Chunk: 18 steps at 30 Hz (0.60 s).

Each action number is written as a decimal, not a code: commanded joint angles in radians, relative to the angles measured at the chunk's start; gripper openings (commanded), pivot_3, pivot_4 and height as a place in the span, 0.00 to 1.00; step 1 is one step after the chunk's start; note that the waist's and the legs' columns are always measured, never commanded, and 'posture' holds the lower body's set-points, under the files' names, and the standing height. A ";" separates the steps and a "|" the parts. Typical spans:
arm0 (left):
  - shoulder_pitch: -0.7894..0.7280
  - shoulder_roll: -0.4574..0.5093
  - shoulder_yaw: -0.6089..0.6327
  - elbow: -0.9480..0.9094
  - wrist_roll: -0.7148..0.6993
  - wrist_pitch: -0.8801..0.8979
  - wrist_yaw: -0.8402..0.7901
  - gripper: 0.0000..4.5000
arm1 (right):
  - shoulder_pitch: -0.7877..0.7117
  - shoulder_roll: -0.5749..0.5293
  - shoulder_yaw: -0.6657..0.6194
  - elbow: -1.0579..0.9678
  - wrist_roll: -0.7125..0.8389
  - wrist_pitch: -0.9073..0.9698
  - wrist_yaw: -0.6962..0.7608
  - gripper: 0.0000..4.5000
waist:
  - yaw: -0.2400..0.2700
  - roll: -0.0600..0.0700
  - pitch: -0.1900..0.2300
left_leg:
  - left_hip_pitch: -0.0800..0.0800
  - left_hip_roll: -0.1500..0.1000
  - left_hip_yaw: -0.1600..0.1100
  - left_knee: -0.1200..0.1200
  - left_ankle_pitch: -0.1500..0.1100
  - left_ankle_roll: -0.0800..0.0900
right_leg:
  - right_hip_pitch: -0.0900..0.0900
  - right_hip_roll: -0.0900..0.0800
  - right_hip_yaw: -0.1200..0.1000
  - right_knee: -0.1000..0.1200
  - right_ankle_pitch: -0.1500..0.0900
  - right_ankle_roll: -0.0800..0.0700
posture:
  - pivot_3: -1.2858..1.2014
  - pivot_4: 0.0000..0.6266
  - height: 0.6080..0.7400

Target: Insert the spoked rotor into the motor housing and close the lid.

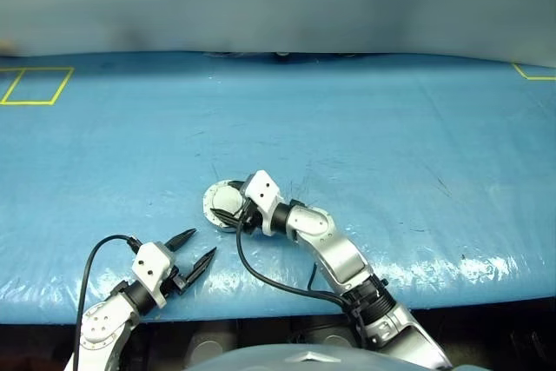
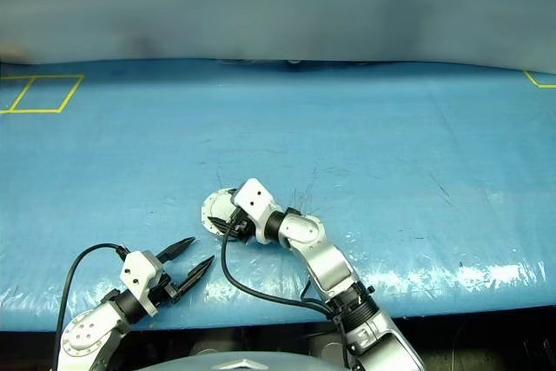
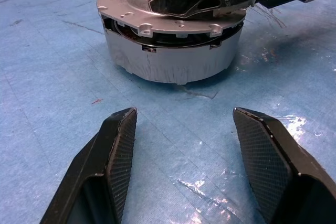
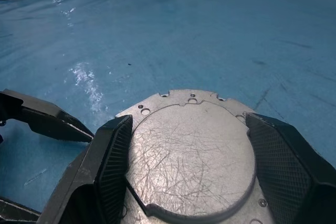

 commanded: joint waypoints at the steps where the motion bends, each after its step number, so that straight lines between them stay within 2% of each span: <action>1: 0.003 -0.003 0.001 -0.036 0.004 -0.001 0.005 0.69 | -0.001 0.007 0.019 -0.002 -0.006 0.019 0.005 0.68 | 0.000 0.000 0.000 | 0.000 0.000 0.000 0.000 0.000 0.000 | 0.000 0.000 0.000 0.000 0.000 0.000 | 0.52 0.24 1.00; 18: 0.001 -0.005 -0.001 -0.026 0.004 -0.007 0.008 0.69 | -0.017 -0.032 0.050 0.014 -0.049 0.140 0.011 0.68 | 0.000 0.000 -0.001 | 0.003 0.000 0.000 0.001 0.000 0.000 | 0.003 0.000 -0.001 0.000 0.000 0.000 | 0.52 0.24 1.00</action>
